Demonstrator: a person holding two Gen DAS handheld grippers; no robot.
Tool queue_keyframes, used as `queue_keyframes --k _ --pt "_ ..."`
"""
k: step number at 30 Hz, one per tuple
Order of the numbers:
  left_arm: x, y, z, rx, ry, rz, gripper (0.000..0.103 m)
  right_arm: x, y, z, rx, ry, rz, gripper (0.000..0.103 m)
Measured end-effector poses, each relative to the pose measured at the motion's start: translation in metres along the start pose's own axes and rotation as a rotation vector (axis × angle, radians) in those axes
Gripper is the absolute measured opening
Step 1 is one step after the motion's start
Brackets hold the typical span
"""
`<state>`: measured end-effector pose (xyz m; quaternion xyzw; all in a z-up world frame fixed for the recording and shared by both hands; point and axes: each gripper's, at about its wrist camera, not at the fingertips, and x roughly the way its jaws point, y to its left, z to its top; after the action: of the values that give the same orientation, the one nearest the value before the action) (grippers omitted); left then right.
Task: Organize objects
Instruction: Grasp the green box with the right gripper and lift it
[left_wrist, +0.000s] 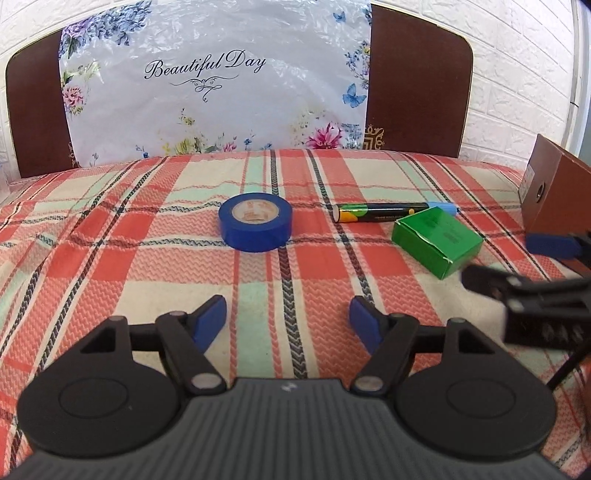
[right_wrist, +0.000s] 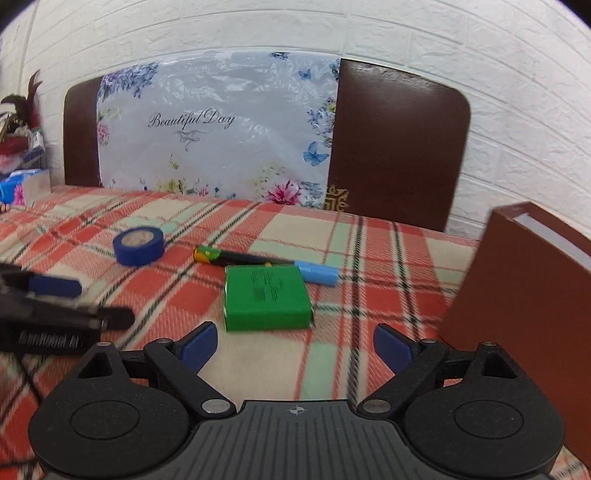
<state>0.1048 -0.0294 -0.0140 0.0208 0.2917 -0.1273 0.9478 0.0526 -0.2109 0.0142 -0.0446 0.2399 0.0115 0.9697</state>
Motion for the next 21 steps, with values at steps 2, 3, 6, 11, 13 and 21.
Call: queue_keyframes --k 2,3,6,11,13,21 --pt "0.001 0.0 0.0 -0.003 0.0 -0.002 0.075 0.012 -0.003 0.008 0.001 -0.007 0.017 0.09" --pt "0.0 0.0 0.0 -0.002 -0.001 -0.002 0.075 0.019 -0.004 0.011 0.0 -0.003 0.025 0.09" --pt "0.0 0.0 0.0 -0.003 0.0 -0.002 0.076 0.041 0.0 0.015 -0.019 0.054 0.043 0.087" --pt "0.0 -0.001 0.0 -0.001 0.001 0.001 0.077 0.045 -0.004 0.011 0.013 0.096 0.078 0.059" --pt "0.0 -0.001 0.0 0.001 0.001 0.002 0.077 0.039 -0.003 0.009 0.008 0.092 0.06 0.059" --pt "0.001 -0.001 0.0 0.005 0.001 0.004 0.078 -0.006 -0.006 -0.017 0.027 0.099 0.042 0.059"
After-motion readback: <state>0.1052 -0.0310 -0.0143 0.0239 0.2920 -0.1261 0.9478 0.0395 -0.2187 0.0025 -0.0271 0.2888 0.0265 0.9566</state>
